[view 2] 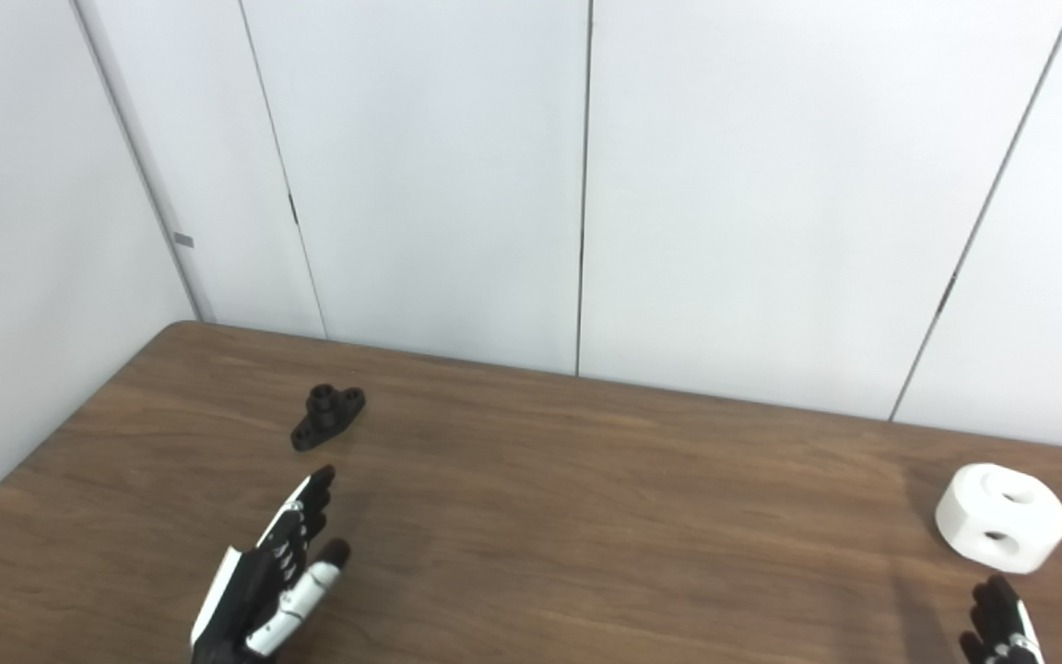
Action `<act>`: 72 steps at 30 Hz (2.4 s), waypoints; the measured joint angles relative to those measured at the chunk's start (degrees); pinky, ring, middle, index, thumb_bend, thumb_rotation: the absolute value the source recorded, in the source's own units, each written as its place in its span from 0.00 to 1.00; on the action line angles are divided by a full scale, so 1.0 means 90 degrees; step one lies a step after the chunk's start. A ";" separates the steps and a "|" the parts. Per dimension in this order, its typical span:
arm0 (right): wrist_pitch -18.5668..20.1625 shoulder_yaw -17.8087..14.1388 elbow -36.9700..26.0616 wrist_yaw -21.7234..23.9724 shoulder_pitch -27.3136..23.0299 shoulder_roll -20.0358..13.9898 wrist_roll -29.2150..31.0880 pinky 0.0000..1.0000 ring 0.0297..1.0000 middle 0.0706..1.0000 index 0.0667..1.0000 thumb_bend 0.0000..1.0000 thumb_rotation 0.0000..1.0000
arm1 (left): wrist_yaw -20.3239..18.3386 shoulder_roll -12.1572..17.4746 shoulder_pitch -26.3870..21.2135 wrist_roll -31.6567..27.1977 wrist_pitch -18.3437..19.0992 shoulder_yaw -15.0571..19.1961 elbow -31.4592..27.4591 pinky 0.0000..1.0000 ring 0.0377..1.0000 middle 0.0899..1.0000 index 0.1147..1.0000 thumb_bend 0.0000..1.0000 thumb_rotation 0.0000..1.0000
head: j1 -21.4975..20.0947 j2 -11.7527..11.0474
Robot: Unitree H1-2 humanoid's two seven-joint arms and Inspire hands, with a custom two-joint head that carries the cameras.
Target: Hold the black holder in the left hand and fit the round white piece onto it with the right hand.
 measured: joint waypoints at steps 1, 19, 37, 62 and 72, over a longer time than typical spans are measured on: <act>0.0005 0.0000 0.0000 0.0000 0.0002 -0.0001 -0.0006 1.00 1.00 0.98 0.96 0.60 1.00 | 0.0045 0.0006 -0.0001 0.0126 0.0143 0.0016 -0.0039 0.97 0.99 0.98 0.93 0.78 0.44 | 0.0000 0.0000; 0.0133 -0.0016 -0.0049 -0.0009 0.0032 0.0002 -0.0090 1.00 0.99 0.97 0.94 0.56 1.00 | 0.0288 0.1247 -0.1292 0.2475 0.2197 0.0337 -0.0600 0.90 0.95 0.96 0.92 0.86 0.40 | 0.0010 0.0146; 0.0264 -0.0028 -0.0092 0.0012 0.0058 0.0014 0.0154 1.00 1.00 0.97 0.95 0.54 1.00 | 0.0367 0.2202 -0.2426 0.4146 0.2466 -0.0509 0.1180 0.97 0.98 0.95 0.86 0.90 0.68 | -0.0088 0.0234; 0.0379 0.0019 -0.0151 0.0042 0.0109 0.0001 0.0168 1.00 1.00 1.00 0.95 0.55 0.97 | 0.0412 0.2357 -0.3109 0.4367 0.3214 -0.1056 0.2833 0.96 0.98 0.93 0.78 0.88 0.54 | -0.0137 0.0342; 0.0522 0.0021 -0.0211 0.0119 0.0164 -0.0001 0.0263 1.00 1.00 0.99 0.95 0.58 0.95 | 0.0546 0.2393 -0.3400 0.4367 0.3218 -0.1247 0.3209 0.94 0.96 0.92 0.75 0.87 0.48 | -0.0146 0.0410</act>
